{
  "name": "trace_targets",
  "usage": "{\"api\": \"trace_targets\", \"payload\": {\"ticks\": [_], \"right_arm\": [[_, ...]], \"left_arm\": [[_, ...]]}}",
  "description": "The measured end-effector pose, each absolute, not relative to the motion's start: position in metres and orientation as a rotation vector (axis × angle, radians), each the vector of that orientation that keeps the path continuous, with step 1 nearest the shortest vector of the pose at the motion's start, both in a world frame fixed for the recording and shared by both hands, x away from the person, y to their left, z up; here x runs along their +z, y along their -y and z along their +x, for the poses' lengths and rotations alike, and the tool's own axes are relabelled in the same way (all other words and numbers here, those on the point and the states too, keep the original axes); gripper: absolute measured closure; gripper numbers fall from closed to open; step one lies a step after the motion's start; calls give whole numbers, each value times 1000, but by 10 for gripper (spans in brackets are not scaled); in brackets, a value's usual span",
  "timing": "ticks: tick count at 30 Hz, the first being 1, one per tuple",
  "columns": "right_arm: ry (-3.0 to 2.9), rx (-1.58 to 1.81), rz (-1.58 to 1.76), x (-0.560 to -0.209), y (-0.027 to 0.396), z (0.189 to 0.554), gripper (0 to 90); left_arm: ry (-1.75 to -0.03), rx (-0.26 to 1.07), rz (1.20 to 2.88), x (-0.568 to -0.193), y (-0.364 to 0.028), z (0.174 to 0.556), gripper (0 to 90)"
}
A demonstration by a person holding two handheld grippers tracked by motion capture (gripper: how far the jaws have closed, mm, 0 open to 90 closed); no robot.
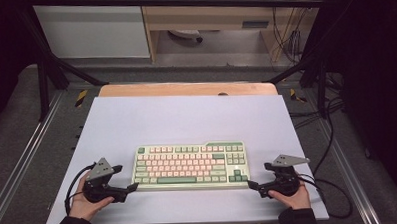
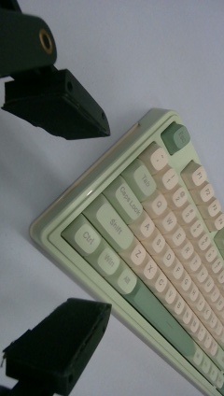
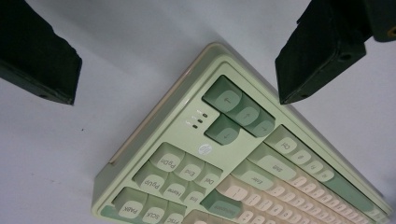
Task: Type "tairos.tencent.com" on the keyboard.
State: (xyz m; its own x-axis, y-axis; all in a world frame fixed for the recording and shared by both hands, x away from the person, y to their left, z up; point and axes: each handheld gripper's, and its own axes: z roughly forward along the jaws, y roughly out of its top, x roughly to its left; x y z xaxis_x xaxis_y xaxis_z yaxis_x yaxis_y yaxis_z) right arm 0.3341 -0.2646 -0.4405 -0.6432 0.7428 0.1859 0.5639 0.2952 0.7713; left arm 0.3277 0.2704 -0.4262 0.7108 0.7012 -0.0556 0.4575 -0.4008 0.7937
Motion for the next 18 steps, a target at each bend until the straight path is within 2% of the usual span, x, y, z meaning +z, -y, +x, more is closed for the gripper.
{"api": "trace_targets", "payload": {"ticks": [9, 11, 15, 18], "right_arm": [[-2356, 1267, 1207, -441, 264, 334, 9], [-2356, 1265, 1209, -441, 264, 334, 9], [-2355, 1265, 1207, -441, 264, 334, 9], [-2353, 1266, 1210, -441, 264, 334, 9]], "left_arm": [[-889, 368, 2035, -419, -264, 327, 241], [-890, 362, 2032, -418, -263, 328, 302], [-895, 365, 2034, -417, -260, 329, 343], [-896, 365, 2036, -416, -256, 330, 406]]}}
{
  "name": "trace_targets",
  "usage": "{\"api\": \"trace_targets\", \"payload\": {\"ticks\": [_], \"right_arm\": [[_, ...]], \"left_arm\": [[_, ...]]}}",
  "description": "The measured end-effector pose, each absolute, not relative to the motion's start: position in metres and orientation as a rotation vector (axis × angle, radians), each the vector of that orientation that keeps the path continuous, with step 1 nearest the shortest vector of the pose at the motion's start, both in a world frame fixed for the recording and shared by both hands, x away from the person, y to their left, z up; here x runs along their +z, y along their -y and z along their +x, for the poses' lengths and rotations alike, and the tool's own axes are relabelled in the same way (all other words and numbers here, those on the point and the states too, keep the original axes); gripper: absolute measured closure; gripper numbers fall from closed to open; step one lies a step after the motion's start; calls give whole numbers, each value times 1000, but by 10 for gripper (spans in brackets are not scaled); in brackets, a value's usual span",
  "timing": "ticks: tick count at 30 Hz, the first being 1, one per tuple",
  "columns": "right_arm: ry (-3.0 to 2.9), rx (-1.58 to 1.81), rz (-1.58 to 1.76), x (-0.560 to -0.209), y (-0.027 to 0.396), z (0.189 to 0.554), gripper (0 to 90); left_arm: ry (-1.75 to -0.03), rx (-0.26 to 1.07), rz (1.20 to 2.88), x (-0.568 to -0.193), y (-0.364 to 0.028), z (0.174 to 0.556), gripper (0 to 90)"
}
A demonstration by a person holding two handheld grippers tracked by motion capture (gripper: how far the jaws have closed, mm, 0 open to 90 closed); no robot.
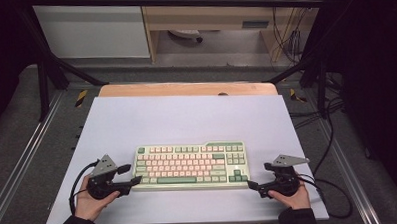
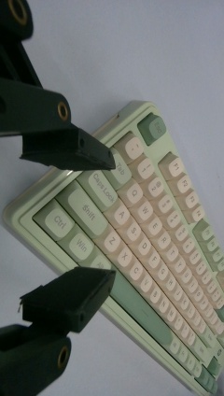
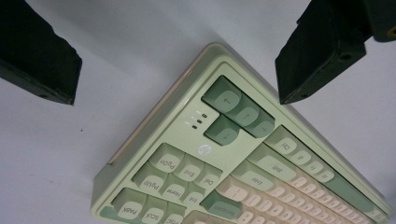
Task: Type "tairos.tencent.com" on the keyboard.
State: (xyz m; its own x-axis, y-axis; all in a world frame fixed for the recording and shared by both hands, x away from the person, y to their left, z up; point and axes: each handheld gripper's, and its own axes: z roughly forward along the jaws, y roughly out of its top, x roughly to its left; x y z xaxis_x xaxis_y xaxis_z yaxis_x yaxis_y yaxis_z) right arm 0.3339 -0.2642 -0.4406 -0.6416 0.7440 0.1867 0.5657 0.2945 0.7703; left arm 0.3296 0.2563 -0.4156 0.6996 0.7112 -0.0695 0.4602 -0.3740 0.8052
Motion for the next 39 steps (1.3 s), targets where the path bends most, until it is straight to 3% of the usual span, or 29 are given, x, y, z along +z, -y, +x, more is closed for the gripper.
{"api": "trace_targets", "payload": {"ticks": [17, 39], "right_arm": [[-2355, 1264, 1207, -441, 264, 334, 9], [-2353, 1269, 1205, -441, 264, 334, 9]], "left_arm": [[-904, 367, 2049, -410, -237, 334, 647], [-868, 331, 2059, -407, -207, 345, 848]]}}
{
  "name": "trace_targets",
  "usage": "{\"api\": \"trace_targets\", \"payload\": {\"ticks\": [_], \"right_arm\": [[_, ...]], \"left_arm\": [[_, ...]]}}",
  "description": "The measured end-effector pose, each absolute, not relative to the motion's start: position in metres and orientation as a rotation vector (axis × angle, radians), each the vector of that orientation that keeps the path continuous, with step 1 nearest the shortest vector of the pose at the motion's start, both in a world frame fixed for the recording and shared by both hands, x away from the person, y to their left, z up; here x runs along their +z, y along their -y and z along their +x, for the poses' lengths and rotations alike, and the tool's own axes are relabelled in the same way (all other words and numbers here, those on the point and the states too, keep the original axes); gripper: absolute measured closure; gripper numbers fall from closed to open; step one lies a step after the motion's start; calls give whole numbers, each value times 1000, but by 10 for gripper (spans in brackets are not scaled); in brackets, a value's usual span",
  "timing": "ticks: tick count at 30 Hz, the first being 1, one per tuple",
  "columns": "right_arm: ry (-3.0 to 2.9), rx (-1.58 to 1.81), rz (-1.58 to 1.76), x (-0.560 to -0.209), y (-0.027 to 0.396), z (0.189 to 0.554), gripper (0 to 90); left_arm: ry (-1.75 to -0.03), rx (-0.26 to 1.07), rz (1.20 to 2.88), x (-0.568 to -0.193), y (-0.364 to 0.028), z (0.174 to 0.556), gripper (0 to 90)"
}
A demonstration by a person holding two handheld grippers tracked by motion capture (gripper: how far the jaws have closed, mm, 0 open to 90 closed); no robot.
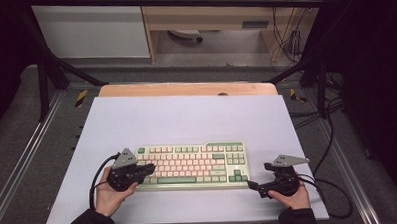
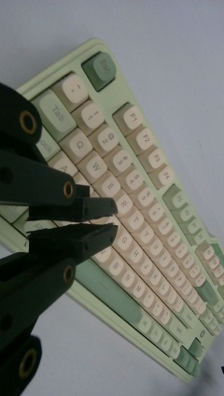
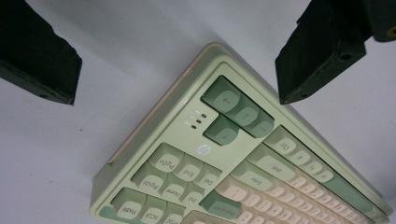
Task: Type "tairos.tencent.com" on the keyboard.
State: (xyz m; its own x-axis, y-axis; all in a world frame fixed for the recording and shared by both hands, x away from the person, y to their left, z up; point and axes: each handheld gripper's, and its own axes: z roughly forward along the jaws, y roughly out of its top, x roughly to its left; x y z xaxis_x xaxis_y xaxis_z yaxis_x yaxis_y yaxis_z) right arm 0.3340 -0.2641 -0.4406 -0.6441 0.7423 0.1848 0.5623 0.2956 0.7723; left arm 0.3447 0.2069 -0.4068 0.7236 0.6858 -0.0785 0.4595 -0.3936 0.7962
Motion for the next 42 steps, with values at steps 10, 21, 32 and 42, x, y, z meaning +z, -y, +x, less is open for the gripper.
{"api": "trace_targets", "payload": {"ticks": [10, 21, 32, 42], "right_arm": [[-2356, 1265, 1207, -441, 264, 334, 9], [-2358, 1265, 1202, -441, 264, 334, 9], [-2362, 1264, 1204, -441, 264, 334, 9], [-2361, 1260, 1202, -441, 264, 334, 9]], "left_arm": [[-846, 321, 2060, -404, -185, 354, 885], [-845, 312, 2066, -407, -166, 366, 896], [-858, 319, 2090, -417, -151, 378, 895], [-865, 320, 2108, -425, -147, 383, 895]]}}
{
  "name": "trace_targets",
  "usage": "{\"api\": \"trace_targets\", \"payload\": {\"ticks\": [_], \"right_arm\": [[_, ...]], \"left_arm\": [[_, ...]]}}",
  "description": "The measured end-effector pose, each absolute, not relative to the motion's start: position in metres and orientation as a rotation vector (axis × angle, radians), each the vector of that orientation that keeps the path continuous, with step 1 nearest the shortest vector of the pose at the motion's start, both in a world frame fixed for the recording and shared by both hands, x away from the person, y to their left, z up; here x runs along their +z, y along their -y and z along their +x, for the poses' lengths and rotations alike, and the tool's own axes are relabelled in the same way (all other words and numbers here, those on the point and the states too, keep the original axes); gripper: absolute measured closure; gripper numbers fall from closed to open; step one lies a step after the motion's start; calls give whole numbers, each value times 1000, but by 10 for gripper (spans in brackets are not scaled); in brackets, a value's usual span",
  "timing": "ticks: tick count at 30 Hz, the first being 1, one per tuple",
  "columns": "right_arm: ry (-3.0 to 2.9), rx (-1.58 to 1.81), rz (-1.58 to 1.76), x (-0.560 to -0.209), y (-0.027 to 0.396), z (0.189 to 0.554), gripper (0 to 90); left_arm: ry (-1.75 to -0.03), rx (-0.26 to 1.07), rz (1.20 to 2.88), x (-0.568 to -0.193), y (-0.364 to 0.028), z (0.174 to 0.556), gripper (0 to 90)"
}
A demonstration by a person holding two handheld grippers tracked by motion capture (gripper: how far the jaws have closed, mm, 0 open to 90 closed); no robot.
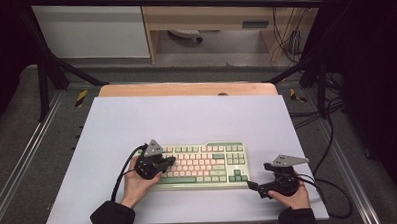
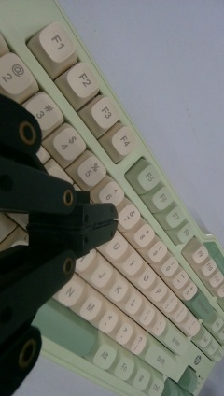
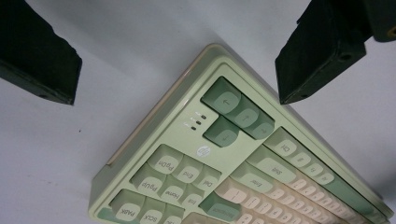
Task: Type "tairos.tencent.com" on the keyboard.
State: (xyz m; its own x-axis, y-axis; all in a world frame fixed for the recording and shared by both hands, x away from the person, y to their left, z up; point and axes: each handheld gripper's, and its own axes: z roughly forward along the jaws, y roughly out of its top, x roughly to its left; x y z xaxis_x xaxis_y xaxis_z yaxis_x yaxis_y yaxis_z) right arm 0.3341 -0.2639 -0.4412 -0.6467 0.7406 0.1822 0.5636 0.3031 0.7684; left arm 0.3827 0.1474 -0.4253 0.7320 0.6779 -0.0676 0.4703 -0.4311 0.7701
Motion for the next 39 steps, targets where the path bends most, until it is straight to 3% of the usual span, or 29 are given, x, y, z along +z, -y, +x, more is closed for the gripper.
{"api": "trace_targets", "payload": {"ticks": [39], "right_arm": [[-2365, 1258, 1197, -441, 264, 333, 7]], "left_arm": [[-830, 331, 2102, -419, -158, 371, 896]]}}
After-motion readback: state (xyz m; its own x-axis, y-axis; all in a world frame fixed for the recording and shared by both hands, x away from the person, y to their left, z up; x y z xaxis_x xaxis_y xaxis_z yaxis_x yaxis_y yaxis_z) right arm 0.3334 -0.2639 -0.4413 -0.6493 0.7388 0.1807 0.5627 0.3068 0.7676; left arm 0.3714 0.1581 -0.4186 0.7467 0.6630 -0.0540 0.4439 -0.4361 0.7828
